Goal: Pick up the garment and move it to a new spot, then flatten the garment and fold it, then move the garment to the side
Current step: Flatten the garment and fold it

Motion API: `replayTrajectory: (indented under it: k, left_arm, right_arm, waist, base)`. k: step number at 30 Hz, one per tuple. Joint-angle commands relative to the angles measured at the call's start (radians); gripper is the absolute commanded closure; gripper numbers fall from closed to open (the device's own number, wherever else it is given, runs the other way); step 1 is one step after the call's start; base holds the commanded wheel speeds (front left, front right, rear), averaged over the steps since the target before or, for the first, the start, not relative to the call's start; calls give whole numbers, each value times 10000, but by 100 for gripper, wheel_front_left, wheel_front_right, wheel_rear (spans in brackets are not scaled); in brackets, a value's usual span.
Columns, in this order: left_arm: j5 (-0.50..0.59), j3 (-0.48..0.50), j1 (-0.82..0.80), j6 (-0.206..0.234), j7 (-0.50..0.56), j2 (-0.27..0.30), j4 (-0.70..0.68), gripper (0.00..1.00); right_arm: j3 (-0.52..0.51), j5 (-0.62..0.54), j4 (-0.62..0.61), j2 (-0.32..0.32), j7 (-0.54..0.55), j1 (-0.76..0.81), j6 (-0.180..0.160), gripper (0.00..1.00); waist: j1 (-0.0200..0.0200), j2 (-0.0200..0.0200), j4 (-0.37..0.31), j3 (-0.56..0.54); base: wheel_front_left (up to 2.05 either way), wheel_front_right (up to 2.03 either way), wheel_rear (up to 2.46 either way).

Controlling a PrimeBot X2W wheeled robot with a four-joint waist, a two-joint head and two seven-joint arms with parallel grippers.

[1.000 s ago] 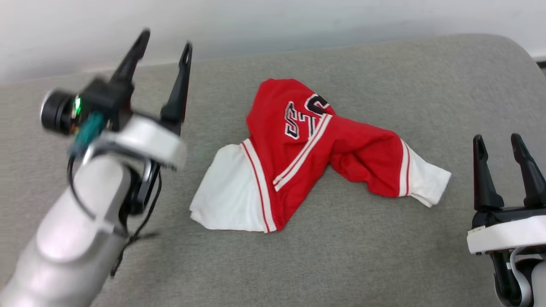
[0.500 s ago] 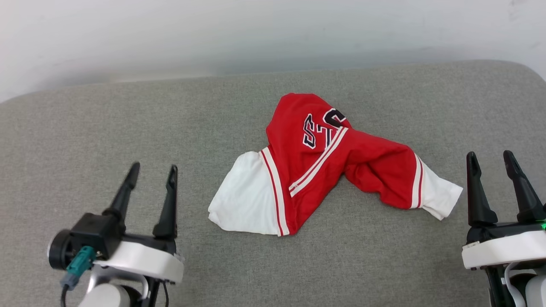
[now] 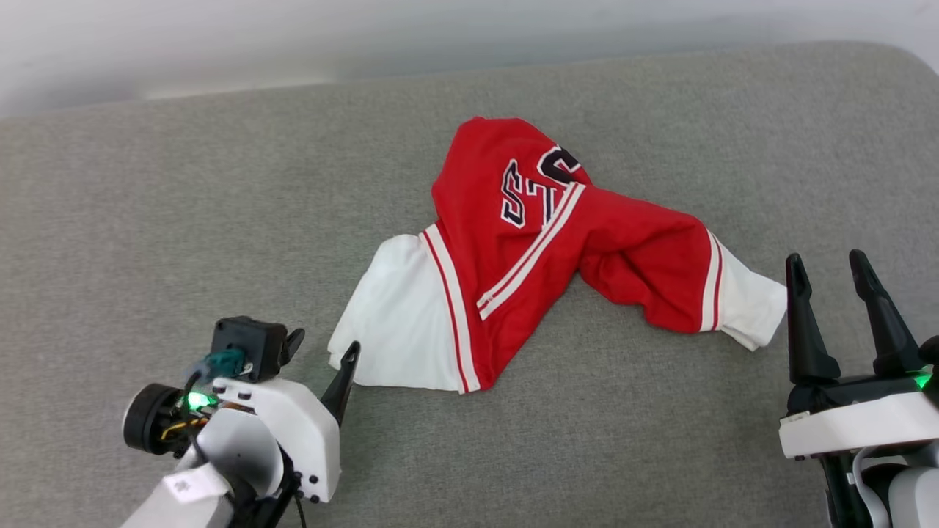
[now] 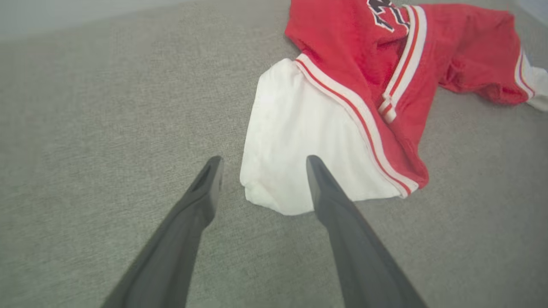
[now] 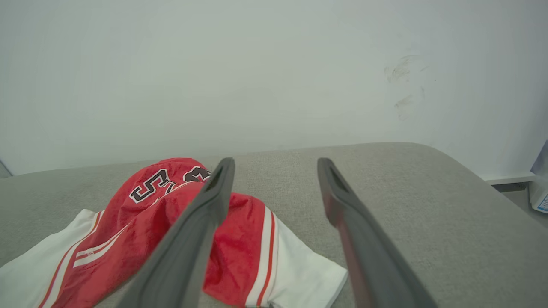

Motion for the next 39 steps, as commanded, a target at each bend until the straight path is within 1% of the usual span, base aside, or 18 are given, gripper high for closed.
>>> replayTrajectory:
  k: [1,3,5,11,15,18,19,20,21,23,28,30,31,32,36,37,39]
  left_arm:
    - [125,-114,-183,118,428,169,47,0]
    - [59,-236,-270,229,1001,181,89,0]
    - [91,-249,-379,348,1302,239,166,0]
    - [231,-255,-389,626,1627,382,727,0]
    - [99,-319,-361,551,1708,344,1102,0]
    - [-43,-461,-254,415,1936,305,1451,0]
    - [-129,-566,-191,336,2088,287,1587,4]
    - [-203,-698,-116,222,2219,280,1711,69]
    - [-291,-792,-46,122,2323,243,1819,100]
    - [-385,-791,32,107,2207,158,1962,100]
    - [-208,31,-114,536,813,134,1997,100]
    - [-162,296,-134,628,252,132,1860,100]
    - [-162,296,-134,628,252,132,1860,100]
    - [-150,454,-118,708,-23,134,1771,100]
    - [-107,876,92,978,-632,239,1240,100]
    - [-115,1076,303,1151,-834,341,670,100]
    - [-158,1151,471,1216,-888,408,319,100]
  right_arm:
    - [37,-79,35,66,-85,-162,-3,0]
    - [96,-85,95,99,-135,-194,-3,0]
    - [112,-98,154,117,-181,-242,-3,0]
    - [119,-103,248,165,-300,-352,-3,0]
    - [107,-116,296,202,-335,-398,-3,0]
    - [131,-128,339,217,-357,-428,-3,0]
    - [130,-131,352,217,-367,-439,-3,0]
    - [127,-130,365,221,-371,-458,-3,0]
    - [119,-143,380,223,-374,-468,-3,0]
    - [100,-187,424,219,-357,-464,-3,0]
    - [13,-257,560,56,-22,-279,-3,0]
    - [-4,-286,598,-57,265,-193,-3,0]
    - [-4,-286,598,-57,265,-193,-3,0]
    - [-14,-327,611,-125,455,-150,-3,0]
    - [-72,-407,664,-418,1594,52,-3,0]
    - [-148,-413,534,-720,2798,155,-3,0]
    - [-182,-314,362,-961,3714,148,-3,0]
  waist:
    - [0,0,-187,220]
    - [0,0,-299,366]
    - [0,0,-403,481]
    - [0,0,-659,791]
    - [0,0,-762,960]
    - [0,0,-821,1063]
    - [0,0,-829,1083]
    - [0,0,-836,1097]
    - [0,0,-838,1099]
    - [0,0,-822,1071]
    - [0,0,-602,751]
    - [0,0,-477,586]
    - [0,0,-477,586]
    - [0,0,-418,517]
    - [0,0,-157,252]
    - [0,0,26,141]
    - [0,0,147,130]
  base:
    - [0,0,0]
    - [0,0,0]
    - [0,0,0]
    - [0,0,0]
    - [0,0,0]
    - [0,0,0]
    - [0,0,0]
    - [0,0,0]
    - [0,0,0]
    - [0,0,0]
    - [0,0,0]
    - [0,0,0]
    - [0,0,0]
    - [0,0,0]
    - [0,0,0]
    - [0,0,0]
    - [0,0,0]
